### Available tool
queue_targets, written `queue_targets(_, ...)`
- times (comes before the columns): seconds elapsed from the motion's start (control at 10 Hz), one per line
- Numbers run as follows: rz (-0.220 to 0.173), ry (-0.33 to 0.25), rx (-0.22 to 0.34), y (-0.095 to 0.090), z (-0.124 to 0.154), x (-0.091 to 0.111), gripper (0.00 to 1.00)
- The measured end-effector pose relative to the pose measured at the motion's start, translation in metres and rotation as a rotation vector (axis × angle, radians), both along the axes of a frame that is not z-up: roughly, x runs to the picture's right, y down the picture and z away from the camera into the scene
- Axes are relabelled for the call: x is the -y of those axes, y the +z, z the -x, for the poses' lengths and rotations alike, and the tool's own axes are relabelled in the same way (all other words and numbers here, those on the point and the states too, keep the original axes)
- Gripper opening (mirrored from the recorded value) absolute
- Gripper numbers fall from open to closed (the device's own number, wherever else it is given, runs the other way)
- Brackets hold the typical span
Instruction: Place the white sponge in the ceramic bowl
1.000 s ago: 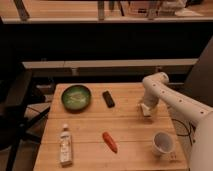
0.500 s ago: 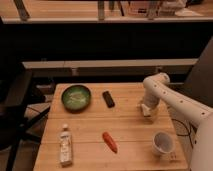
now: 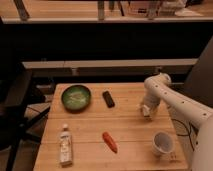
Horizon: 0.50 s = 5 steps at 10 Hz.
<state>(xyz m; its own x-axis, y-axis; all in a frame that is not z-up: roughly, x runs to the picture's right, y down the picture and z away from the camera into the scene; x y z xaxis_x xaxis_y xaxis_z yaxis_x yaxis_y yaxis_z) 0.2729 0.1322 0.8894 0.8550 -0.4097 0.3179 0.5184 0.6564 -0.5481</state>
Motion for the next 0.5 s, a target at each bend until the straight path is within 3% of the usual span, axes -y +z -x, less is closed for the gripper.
queue_targets(0.5, -0.007, -0.013, -0.001, -0.0074, 0.0017, 0.0040, 0.06)
